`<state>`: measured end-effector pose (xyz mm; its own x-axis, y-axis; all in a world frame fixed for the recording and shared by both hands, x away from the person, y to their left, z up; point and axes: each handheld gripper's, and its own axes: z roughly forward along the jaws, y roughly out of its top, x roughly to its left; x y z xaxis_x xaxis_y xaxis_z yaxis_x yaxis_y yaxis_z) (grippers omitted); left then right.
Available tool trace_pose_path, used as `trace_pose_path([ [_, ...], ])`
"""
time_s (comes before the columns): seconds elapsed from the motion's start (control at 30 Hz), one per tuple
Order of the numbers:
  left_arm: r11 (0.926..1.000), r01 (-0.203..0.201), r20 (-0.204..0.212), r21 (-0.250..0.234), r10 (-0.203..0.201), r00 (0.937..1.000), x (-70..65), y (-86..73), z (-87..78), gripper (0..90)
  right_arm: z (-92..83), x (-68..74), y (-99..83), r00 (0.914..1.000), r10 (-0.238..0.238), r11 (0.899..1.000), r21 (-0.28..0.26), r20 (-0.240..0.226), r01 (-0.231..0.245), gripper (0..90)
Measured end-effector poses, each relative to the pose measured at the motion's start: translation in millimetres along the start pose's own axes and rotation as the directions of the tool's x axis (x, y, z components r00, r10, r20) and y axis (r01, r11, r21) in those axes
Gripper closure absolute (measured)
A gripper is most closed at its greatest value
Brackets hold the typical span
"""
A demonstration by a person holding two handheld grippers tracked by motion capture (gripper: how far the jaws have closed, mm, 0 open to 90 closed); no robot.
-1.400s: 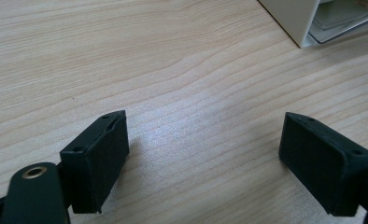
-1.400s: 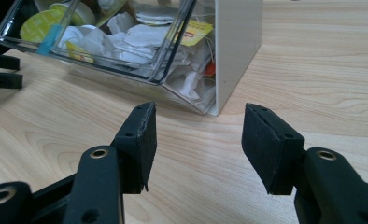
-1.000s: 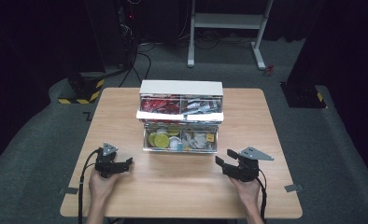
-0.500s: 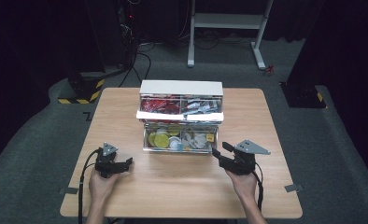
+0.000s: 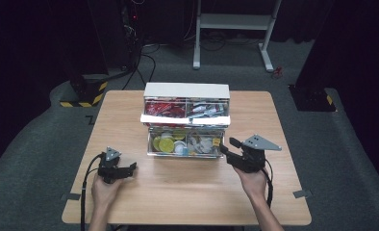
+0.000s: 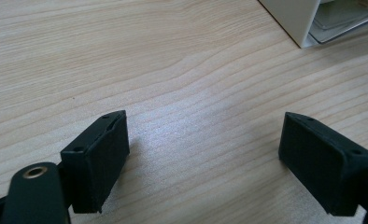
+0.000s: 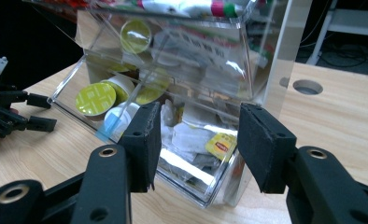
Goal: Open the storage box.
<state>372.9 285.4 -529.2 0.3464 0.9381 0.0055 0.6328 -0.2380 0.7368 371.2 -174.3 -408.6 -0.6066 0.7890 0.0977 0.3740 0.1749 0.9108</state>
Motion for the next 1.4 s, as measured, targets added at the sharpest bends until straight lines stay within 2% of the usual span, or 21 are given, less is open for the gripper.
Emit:
trace_pose_path([
  [0.2,1.0,0.0,0.0,0.0,0.0,1.0,0.0,0.0,0.0,16.5,-2.2,7.3,16.7,0.9989,-0.046,0.999,-0.001,-0.013,0.046,53.8],
  [0.3,1.0,0.0,-0.001,0.0,0.0,1.0,-0.1,0.0,-0.1,16.5,-2.0,9.0,19.8,0.9986,-0.052,0.999,-0.004,-0.013,0.052,55.8],
  [0.47,1.0,0.003,0.001,0.001,-0.003,1.0,0.4,-0.1,-0.4,17.2,-2.0,13.1,26.7,0.9978,-0.065,0.998,0.021,-0.012,0.065,60.0],
  [0.8,1.0,0.001,-0.002,0.0,-0.001,1.0,0.3,-0.1,-0.3,17.2,1.7,17.9,40.8,0.9961,-0.082,0.996,0.03,-0.032,0.083,61.4],
  [1.0,1.0,0.001,-0.002,-0.001,-0.001,1.0,0.3,-0.1,-0.3,17.3,0.6,18.3,44.1,0.9954,-0.095,0.995,0.028,-0.008,0.096,63.4],
  [1.1,1.0,0.0,-0.002,-0.001,0.0,1.0,0.4,-0.1,-0.3,17.4,-0.9,13.1,47.8,0.9977,-0.065,0.998,0.022,-0.021,0.065,63.7],
  [1.23,1.0,0.004,-0.001,-0.001,-0.004,1.0,0.2,-0.1,-0.3,17.4,-0.4,11.5,49.9,0.9974,-0.07,0.997,0.028,-0.015,0.071,63.6],
  [1.4,1.0,0.003,-0.003,-0.001,-0.003,1.0,0.2,-0.1,-0.3,17.6,4.1,3.5,51.6,0.999,-0.012,1.0,0.016,-0.044,0.013,63.4],
])
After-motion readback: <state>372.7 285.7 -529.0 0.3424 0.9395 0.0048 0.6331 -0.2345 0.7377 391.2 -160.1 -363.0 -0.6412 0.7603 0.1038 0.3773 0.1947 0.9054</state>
